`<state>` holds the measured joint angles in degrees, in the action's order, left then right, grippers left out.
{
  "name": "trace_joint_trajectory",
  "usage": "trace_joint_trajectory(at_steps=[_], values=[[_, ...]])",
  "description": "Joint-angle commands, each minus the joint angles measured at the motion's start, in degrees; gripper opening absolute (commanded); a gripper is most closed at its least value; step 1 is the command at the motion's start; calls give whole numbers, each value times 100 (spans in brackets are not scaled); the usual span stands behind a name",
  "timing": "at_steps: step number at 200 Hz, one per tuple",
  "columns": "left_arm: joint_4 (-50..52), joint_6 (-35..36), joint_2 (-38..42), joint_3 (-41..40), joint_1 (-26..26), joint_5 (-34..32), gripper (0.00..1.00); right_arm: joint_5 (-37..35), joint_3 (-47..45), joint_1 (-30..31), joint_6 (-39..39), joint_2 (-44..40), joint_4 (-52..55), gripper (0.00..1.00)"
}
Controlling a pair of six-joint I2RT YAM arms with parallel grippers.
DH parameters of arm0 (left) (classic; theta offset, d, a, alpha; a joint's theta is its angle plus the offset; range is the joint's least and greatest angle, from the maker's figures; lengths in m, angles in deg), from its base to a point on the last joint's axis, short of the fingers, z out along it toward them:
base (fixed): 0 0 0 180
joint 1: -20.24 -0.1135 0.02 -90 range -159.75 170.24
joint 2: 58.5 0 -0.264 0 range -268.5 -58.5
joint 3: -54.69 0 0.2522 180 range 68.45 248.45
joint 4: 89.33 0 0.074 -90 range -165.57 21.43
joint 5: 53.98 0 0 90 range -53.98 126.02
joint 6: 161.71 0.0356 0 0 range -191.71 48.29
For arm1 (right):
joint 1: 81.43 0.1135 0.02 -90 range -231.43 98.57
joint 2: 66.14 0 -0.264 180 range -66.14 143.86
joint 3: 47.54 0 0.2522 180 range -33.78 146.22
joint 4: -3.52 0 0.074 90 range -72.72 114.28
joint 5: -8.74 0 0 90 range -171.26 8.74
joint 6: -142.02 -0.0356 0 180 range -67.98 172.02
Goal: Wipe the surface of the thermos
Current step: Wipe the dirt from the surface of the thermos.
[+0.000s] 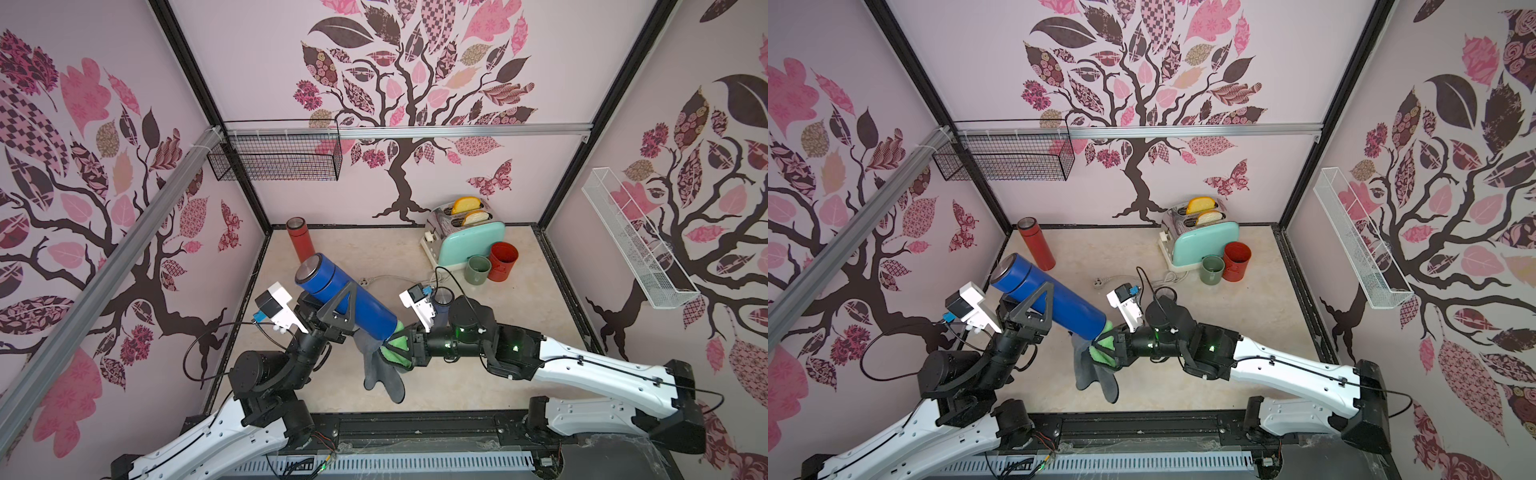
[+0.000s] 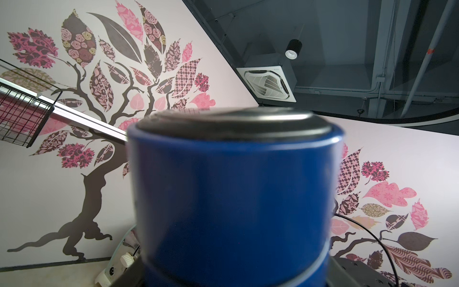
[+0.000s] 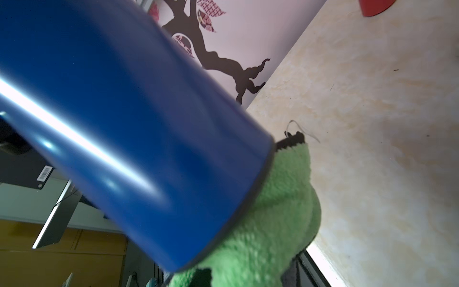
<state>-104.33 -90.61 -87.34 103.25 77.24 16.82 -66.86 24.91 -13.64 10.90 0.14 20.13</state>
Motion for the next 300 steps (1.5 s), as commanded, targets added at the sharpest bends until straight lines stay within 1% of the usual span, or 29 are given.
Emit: trace_joint_trajectory(at_steps=[1, 16, 24, 34, 45, 58, 75, 95, 105, 124, 132, 146, 158, 173, 189, 225, 245, 262, 278, 300], values=[[-100, -19, -15, 17, -4, 101, 0, -17, 420, 111, 129, -304, -297, 0], [-70, -19, 5, 17, -3, 101, 0, -392, 558, 84, 396, -506, 106, 0], [-66, -18, 1, 17, -4, 101, 0, -448, 657, -22, 537, -534, 388, 0], [-65, -5, -2, 26, -2, 101, 0, -275, 687, -277, 583, -528, 567, 0], [-65, 0, -39, 39, -4, 123, 0, 8, 520, -615, 497, -526, 501, 0], [-45, 8, -76, 76, -4, 163, 0, 112, 319, -780, 478, -521, 327, 0], [-26, -19, -95, 88, -5, 185, 0, 213, 288, -780, 472, -371, 237, 0], [-17, -33, -88, 94, -4, 191, 0, 544, 173, -681, 153, -280, -265, 0], [12, -35, -92, 110, -4, 201, 0, 450, 189, -467, 122, -298, -364, 0], [45, -26, -61, 122, -5, 208, 0, 240, 385, -110, 277, -393, -156, 0], [58, -28, -35, 123, -4, 198, 0, 199, 374, -106, 256, -523, -141, 0], [92, -26, 0, 118, -4, 186, 0, -85, 355, -117, 313, -814, -47, 0], [114, -8, 22, 116, -4, 166, 0, -284, 487, -185, 475, -948, 253, 0], [107, 8, 12, 99, -4, 145, 0, -142, 581, -410, 536, -894, 469, 0], [96, 38, -44, 127, -5, 154, 0, 26, 425, -577, 516, -760, 271, 0], [265, 70, -174, 268, -4, 215, 0, 376, 102, -487, 319, -379, -301, 0], [493, 79, -166, 391, -4, 186, 0, -26, 187, -82, 472, -452, -258, 0], [712, 101, -139, 444, -4, 55, 0, -769, 416, 260, 868, -659, 249, 0], [1054, 146, -152, 539, -4, -91, 0, -1289, 491, 279, 996, -955, 647, 0], [1630, 145, -264, 709, -4, -369, 0, -1562, 626, 279, 1190, -1198, 1022, 0]])
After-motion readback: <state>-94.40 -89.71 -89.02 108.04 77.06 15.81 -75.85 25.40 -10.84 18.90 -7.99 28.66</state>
